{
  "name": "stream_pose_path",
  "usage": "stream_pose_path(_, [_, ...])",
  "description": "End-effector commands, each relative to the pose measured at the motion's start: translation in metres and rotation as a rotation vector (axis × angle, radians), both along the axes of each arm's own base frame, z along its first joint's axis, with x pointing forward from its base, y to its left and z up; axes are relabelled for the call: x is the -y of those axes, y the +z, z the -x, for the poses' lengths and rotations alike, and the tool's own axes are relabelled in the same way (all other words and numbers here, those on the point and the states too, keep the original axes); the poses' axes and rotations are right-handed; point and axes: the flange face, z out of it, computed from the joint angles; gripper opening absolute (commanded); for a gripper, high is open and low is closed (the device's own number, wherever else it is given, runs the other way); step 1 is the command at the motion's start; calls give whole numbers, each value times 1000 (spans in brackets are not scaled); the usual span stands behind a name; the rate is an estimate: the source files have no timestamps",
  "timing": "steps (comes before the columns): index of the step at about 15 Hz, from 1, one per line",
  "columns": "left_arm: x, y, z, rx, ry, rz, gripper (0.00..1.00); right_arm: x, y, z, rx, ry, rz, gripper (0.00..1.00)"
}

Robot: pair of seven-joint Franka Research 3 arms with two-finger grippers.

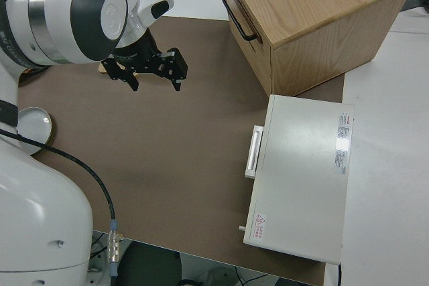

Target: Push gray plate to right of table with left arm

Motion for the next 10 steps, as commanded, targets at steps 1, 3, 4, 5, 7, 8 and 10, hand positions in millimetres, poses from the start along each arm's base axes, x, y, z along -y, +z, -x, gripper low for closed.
stream_pose_path(1, [0, -3, 4, 11, 11, 9, 86, 1, 4, 3, -4, -14, -2, 983])
stream_pose_path(3, [-2, -4, 4, 6, 3, 9, 0, 1, 4, 3, -4, -14, -2, 983])
stream_pose_path(4, [-2, -6, 4, 2, 3, 9, 0, 1, 4, 3, -4, -14, -2, 983])
stream_pose_path(5, [-1, -7, 3, 0, 8, 9, 0, 1, 4, 3, -4, -15, -1, 983])
stream_pose_path(7, [-3, -8, 3, -1, 11, 9, 0, 2, 4, 3, -4, -17, -1, 983])
stream_pose_path(8, [-2, -8, 3, 0, 15, 9, 0, 1, 4, 3, -4, -14, -2, 983])
stream_pose_path(10, [-1, -8, 2, 0, 17, 9, 0, 1, 4, 3, -4, -15, -1, 983])
